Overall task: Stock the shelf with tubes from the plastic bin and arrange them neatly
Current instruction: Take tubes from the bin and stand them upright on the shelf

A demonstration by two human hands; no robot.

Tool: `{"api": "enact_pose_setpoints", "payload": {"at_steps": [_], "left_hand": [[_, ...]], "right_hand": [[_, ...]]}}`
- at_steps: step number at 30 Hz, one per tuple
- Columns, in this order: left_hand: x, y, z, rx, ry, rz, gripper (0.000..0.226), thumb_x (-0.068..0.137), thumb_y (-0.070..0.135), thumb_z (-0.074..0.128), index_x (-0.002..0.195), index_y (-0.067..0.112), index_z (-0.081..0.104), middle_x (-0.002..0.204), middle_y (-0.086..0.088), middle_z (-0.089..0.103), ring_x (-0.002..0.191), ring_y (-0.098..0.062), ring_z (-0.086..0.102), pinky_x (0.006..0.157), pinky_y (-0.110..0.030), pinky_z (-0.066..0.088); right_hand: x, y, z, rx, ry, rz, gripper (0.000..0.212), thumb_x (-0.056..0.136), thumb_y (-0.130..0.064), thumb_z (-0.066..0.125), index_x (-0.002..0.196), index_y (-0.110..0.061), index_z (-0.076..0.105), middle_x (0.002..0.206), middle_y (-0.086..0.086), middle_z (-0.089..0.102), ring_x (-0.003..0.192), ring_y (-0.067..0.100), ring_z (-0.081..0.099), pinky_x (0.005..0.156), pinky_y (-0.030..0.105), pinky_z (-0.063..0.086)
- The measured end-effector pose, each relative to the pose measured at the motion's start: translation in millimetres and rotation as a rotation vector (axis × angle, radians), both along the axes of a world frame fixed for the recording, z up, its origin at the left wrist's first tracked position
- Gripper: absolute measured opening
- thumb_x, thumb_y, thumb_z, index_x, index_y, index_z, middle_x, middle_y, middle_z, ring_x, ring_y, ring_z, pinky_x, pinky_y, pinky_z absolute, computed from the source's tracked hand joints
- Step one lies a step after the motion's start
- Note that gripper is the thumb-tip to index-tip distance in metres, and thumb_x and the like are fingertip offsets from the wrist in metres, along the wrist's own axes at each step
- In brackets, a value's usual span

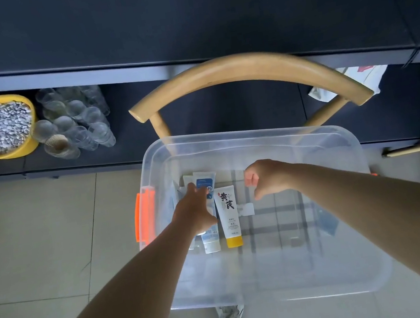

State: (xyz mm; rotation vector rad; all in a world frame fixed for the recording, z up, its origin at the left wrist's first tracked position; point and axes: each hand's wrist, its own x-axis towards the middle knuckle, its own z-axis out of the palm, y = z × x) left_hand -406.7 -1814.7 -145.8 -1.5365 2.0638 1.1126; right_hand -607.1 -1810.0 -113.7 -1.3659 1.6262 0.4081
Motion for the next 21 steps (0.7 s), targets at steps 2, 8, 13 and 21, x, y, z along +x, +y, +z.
{"api": "enact_pose_setpoints", "payload": {"at_steps": [2,8,13,21], "left_hand": [[-4,7,-2,-0.007,0.018,-0.023,0.065,0.071,0.013,0.069,0.13,0.018,0.041,0.133,-0.002,0.034,0.111,-0.027,0.054,0.089,-0.036,0.051],[-21,34,-18,0.013,0.021,-0.087,0.067,0.078,0.014,0.068,0.136,0.02,0.034,0.137,-0.002,0.033,0.118,-0.026,0.05,0.091,-0.033,0.048],[-19,17,-27,-0.021,0.014,-0.096,0.063,0.08,0.018,0.069,0.135,0.015,0.039,0.138,-0.006,0.037,0.123,-0.025,0.046,0.099,-0.035,0.046],[-24,-32,-51,-0.176,-0.076,-0.227,0.057,0.08,0.018,0.07,0.131,0.011,0.045,0.136,-0.007,0.038,0.126,-0.025,0.037,0.103,-0.038,0.041]], "right_hand": [[1,2,-1,0.008,0.004,0.007,0.034,0.079,-0.013,0.07,0.11,-0.019,0.058,0.107,-0.001,0.055,0.099,0.019,0.055,0.079,0.026,0.046],[0,3,-3,-0.006,0.021,0.02,0.037,0.079,-0.014,0.07,0.114,-0.018,0.059,0.11,0.0,0.054,0.101,0.019,0.054,0.081,0.026,0.046],[-2,1,-13,-0.006,0.037,0.017,0.038,0.079,-0.015,0.071,0.114,-0.018,0.058,0.113,0.002,0.054,0.101,0.02,0.052,0.079,0.025,0.043],[10,-14,-46,-0.047,0.005,-0.04,0.042,0.084,-0.018,0.069,0.122,-0.012,0.054,0.122,0.006,0.056,0.108,0.022,0.054,0.08,0.027,0.042]]}}
